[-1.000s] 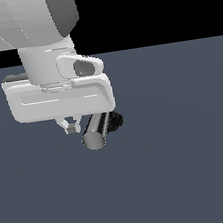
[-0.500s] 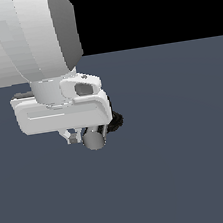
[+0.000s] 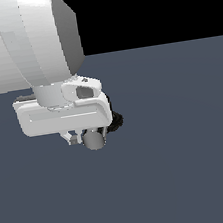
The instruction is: Turn on the faucet by rotating a designated handle.
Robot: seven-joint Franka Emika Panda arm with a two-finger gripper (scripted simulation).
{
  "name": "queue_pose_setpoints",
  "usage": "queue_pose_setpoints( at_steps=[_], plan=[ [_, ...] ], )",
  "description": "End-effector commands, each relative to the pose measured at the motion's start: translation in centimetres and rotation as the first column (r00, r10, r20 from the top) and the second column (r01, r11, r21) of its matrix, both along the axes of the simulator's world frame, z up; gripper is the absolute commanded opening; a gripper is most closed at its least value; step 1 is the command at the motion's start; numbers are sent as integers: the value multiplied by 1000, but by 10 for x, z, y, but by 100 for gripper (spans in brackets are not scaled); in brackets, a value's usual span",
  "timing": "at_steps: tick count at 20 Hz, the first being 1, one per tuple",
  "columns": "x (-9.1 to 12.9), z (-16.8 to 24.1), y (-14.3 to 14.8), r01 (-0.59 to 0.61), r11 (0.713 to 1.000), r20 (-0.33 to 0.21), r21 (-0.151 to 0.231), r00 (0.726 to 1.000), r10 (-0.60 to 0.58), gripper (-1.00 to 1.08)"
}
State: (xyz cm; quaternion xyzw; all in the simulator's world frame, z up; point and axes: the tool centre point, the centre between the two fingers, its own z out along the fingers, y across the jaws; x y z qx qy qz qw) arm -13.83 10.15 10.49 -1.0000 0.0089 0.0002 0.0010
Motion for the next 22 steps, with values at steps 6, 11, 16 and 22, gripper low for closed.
queue_pose_setpoints(
  at_steps=[6, 11, 16, 22],
  plan=[
    [2, 0, -33, 1, 1000, 0, 0, 1000, -1, -100],
    [3, -1, -57, 1, 1000, 0, 0, 1000, -1, -100],
    [5, -1, -82, 1, 1000, 0, -1, 1000, -1, -100],
    [6, -1, -112, 1, 1000, 0, -1, 1000, -1, -100]
  ],
)
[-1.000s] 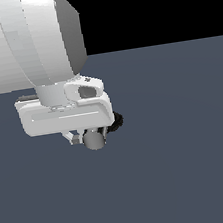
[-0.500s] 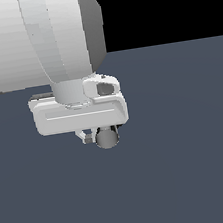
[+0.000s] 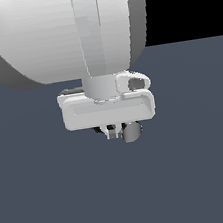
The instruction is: Turn on the faucet by rotating a designated handle.
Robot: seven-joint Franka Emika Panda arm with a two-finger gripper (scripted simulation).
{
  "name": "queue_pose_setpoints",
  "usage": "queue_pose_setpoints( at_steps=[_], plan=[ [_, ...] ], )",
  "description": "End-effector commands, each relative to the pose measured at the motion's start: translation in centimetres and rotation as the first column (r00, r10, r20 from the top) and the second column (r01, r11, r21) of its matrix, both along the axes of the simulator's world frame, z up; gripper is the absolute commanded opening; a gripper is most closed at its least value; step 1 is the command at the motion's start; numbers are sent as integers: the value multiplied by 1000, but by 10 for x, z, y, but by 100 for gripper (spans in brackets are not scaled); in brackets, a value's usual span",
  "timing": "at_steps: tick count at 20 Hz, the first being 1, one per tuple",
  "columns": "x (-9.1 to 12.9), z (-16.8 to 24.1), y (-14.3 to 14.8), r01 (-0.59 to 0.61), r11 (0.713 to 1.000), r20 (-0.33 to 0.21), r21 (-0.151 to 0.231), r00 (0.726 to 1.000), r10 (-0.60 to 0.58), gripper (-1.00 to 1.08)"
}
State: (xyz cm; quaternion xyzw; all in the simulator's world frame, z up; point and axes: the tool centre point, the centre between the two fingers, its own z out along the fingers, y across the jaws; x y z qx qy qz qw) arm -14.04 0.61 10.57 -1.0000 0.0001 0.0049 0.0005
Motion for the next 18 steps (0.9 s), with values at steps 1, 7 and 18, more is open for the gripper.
queue_pose_setpoints(
  at_steps=[1, 7, 18],
  plan=[
    [9, -2, -22, 19, 1000, 10, -1, 1000, -19, -100],
    [11, -2, -52, 19, 1000, 10, -1, 1000, -19, -100],
    [27, 0, -72, 0, 1000, 12, 0, 1000, 0, -100]
  ],
)
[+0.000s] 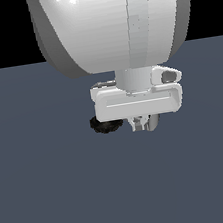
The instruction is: Turn on the faucet by rotating a designated handle.
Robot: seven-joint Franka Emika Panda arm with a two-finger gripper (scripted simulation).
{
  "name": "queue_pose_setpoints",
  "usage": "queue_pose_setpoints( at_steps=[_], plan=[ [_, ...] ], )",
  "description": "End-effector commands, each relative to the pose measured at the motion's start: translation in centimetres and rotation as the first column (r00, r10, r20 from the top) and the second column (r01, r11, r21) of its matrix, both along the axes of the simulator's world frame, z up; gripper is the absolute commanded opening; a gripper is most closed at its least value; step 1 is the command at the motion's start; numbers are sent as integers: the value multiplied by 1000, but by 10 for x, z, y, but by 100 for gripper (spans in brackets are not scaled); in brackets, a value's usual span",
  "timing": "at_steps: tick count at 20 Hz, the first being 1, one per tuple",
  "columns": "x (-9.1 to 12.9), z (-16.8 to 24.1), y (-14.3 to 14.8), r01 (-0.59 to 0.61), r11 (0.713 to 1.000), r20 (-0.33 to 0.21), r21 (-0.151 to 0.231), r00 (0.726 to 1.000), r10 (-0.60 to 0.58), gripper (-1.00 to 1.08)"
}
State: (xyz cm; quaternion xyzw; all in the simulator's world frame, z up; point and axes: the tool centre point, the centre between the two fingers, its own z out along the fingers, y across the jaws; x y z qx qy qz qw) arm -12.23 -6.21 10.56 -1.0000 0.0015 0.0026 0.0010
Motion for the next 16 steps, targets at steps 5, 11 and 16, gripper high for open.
queue_pose_setpoints(
  at_steps=[5, 11, 16],
  plan=[
    [24, 0, -19, 0, 1000, 7, -1, 1000, 0, -100],
    [41, -1, -36, 3, 1000, 7, -2, 1000, -3, -100],
    [55, -1, -50, 5, 1000, 7, -2, 1000, -4, -100]
  ],
)
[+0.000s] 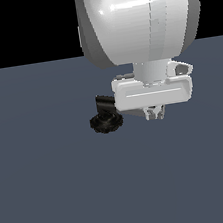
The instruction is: Turn on the faucet by rotating a designated handle.
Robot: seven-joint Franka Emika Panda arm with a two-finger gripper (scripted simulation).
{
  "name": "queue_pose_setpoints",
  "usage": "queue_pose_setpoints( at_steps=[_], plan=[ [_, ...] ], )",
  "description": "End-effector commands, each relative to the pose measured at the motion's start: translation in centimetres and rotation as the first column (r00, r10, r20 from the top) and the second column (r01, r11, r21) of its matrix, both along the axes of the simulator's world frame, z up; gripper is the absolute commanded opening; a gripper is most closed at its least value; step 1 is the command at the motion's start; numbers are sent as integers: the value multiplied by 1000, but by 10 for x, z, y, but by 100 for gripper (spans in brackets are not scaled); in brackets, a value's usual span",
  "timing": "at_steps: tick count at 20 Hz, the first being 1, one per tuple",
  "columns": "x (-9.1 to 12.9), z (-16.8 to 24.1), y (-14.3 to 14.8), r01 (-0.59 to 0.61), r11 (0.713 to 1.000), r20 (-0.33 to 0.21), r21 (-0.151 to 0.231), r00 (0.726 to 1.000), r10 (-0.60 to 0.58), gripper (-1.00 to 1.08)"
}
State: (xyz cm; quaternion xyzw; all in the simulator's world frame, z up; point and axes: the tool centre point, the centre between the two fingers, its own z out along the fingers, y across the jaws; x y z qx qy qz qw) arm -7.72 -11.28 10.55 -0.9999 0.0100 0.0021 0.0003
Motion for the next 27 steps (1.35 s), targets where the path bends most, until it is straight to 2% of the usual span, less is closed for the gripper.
queue_pose_setpoints(
  at_steps=[1, 27],
  plan=[
    [12, -1, -2, -12, 1000, 6, 0, 1000, 12, -100],
    [76, -2, -68, -1, 1000, 4, -1, 1000, 1, -100]
  ],
)
